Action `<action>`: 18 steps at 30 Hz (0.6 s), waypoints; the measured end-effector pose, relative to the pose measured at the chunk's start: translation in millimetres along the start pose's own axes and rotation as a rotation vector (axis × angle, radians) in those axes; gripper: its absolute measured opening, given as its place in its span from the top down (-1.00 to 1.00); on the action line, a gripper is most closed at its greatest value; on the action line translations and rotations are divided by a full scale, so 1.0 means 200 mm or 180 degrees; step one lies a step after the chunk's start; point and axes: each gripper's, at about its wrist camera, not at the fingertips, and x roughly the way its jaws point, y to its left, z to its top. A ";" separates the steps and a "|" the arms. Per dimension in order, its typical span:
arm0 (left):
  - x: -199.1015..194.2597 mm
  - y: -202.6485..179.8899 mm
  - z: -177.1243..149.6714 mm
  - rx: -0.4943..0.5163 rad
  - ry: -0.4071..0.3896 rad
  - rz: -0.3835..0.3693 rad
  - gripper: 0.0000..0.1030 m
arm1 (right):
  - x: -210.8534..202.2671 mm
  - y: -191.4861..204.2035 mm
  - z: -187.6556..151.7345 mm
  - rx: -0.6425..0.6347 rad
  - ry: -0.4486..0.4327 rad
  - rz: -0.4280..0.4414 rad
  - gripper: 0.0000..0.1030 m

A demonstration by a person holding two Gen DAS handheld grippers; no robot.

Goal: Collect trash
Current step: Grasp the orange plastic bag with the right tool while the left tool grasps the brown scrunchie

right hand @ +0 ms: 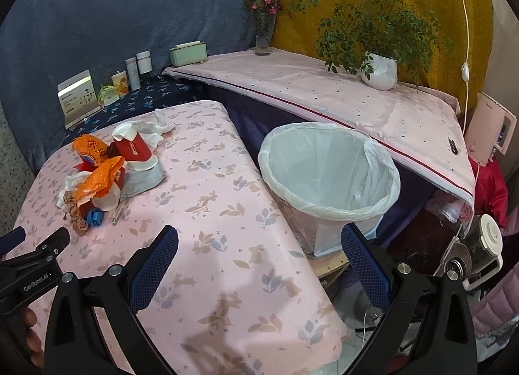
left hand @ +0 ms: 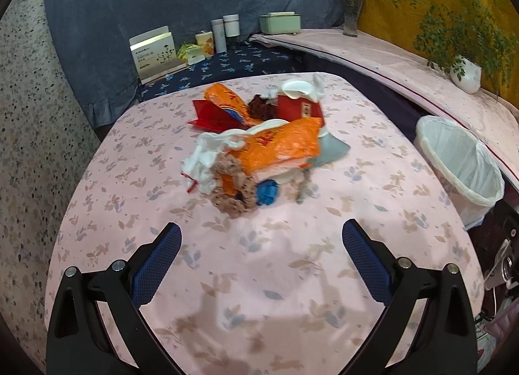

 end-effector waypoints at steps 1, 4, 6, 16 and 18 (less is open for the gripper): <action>0.01 0.03 0.01 -0.0020 -0.0022 0.0020 -0.84 | 0.01 0.02 0.01 -0.0020 -0.0010 0.0021 -0.87; 0.05 0.12 0.04 -0.0151 -0.0089 0.0080 -0.84 | 0.06 0.12 0.05 -0.0112 -0.0040 0.0083 -0.87; 0.08 0.17 0.06 -0.0262 -0.0098 0.0082 -0.84 | 0.08 0.19 0.08 -0.0193 -0.0070 0.0140 -0.87; 0.24 0.35 0.11 -0.0458 0.0085 0.0094 -0.85 | 0.26 0.54 0.24 -0.0374 -0.0030 0.0530 -0.87; 0.26 0.39 0.11 -0.0559 0.0120 0.0049 -0.85 | 0.30 0.61 0.26 -0.0379 0.0002 0.0614 -0.87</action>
